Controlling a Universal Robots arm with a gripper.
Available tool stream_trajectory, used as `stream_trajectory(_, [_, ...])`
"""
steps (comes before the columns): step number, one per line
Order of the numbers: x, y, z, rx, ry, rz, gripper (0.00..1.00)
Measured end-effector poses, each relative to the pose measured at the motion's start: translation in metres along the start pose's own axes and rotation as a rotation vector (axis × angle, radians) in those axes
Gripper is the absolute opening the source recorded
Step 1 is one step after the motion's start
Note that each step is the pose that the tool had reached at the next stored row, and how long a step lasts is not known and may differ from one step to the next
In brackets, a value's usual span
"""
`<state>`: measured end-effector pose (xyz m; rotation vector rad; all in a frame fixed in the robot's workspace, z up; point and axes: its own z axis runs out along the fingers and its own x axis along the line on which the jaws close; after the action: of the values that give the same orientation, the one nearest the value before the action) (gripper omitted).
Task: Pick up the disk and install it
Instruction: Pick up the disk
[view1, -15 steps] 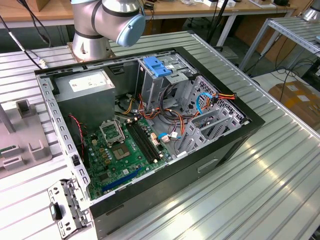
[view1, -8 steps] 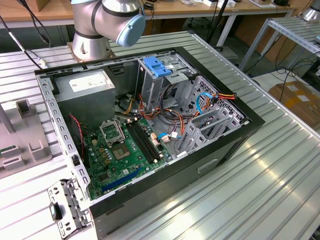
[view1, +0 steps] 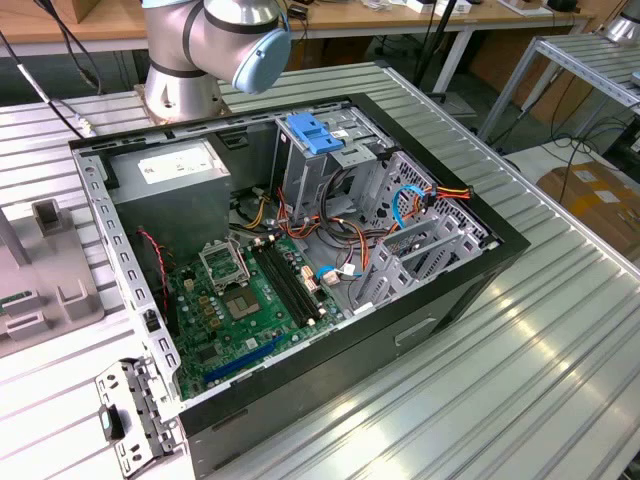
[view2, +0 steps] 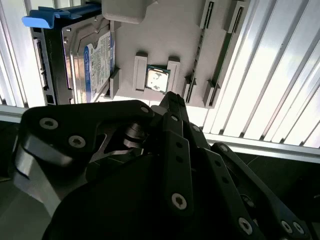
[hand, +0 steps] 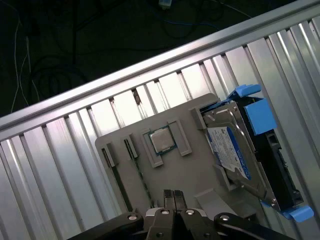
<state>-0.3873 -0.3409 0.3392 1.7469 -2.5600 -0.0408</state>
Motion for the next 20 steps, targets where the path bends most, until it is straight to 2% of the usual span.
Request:
stream_trajectory(6, [0.0,0.0,0.0,0.0015,0.0033,-0.073,0.11])
stream_trajectory(14, [0.0,0.0,0.0,0.0031,0.0069,-0.152,0.11])
stream_trajectory(16, [0.0,0.0,0.0,0.0037,0.0084,-0.184,0.11])
stream_trajectory(20, [0.0,0.0,0.0,0.0044,0.01,-0.22,0.11])
